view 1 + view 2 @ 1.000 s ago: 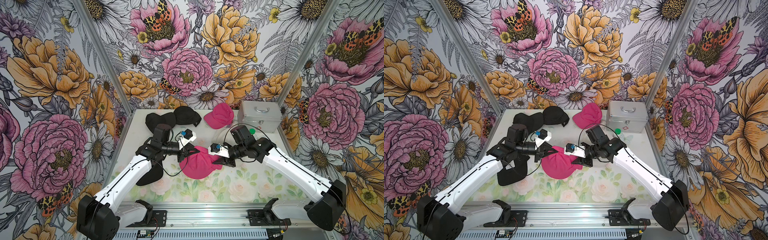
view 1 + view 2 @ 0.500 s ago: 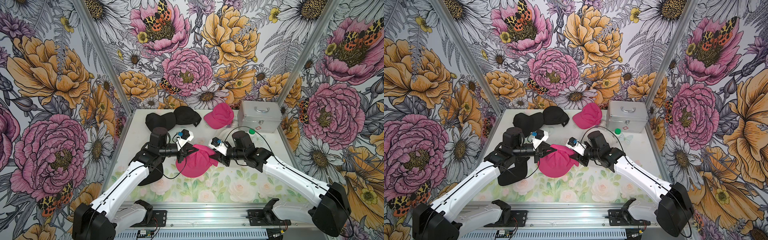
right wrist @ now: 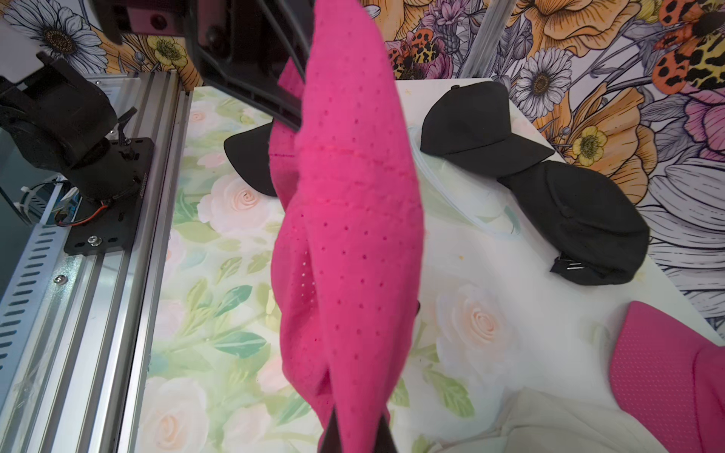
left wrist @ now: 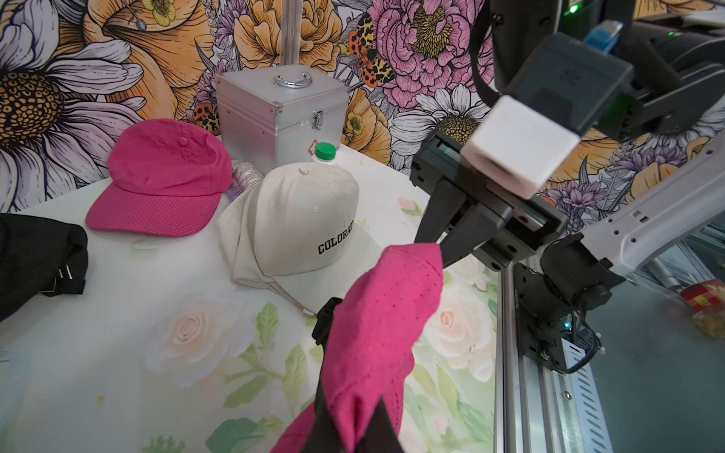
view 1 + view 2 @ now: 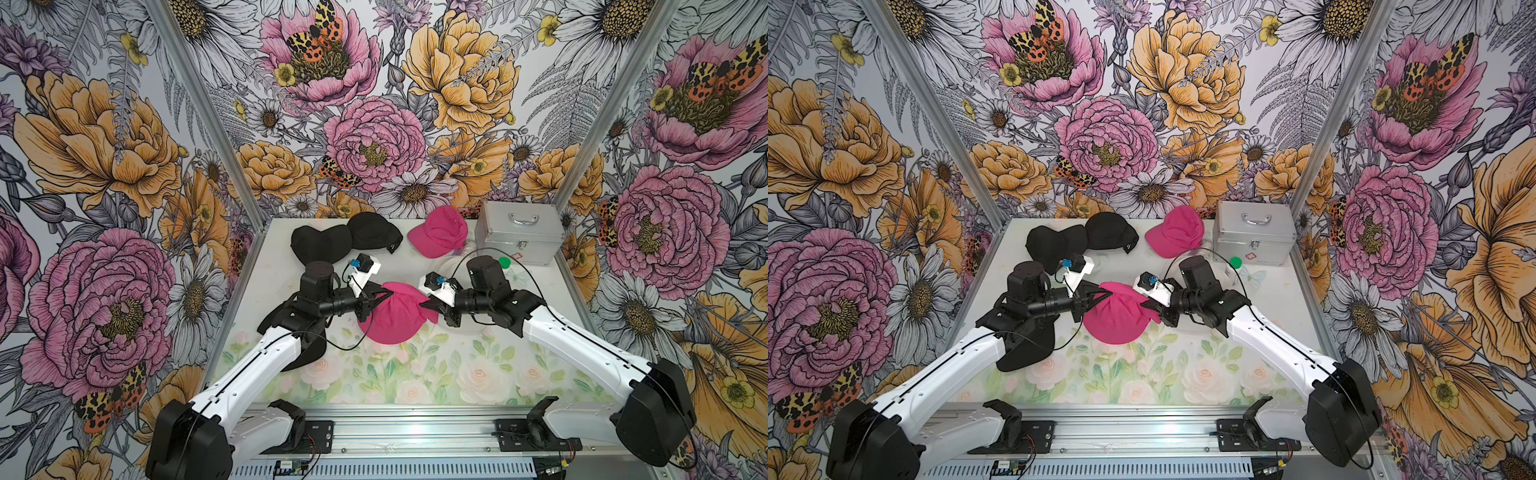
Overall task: Stack the baseball caps by color
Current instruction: Place the baseball cap at the center of the board.
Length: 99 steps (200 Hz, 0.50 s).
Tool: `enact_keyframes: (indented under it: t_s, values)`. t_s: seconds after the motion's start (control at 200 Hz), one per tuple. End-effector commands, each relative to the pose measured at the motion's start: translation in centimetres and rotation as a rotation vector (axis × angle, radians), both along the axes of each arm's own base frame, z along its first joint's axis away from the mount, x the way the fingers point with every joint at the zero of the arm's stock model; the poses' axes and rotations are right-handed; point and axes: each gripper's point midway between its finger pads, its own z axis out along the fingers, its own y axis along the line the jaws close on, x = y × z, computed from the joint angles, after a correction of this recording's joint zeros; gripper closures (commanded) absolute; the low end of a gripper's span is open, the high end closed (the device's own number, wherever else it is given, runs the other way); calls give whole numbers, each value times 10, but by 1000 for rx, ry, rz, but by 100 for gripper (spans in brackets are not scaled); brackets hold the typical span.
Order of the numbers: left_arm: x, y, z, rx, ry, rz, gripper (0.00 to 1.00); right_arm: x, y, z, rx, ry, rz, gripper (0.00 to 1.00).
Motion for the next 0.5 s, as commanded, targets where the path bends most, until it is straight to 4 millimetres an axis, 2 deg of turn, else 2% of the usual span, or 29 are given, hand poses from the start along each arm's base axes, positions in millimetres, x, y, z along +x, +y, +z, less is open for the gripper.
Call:
enact_keyframes:
  t_s: [0.0,0.125,0.3,0.415,0.49]
  values:
    - [11,-7,-10,-18,37,86,97,0,0,-7,-56,42,54,100]
    - [24,0,-36,-62,153,165,97,19,8,-17,-87,68,33,100]
    - [57,26,-61,-90,273,339,100,45,18,-31,-128,75,18,100]
    - [72,34,-77,-81,336,395,100,82,15,-41,-199,76,-127,100]
    - [80,37,-87,-66,365,424,100,97,15,-50,-227,92,-182,100]
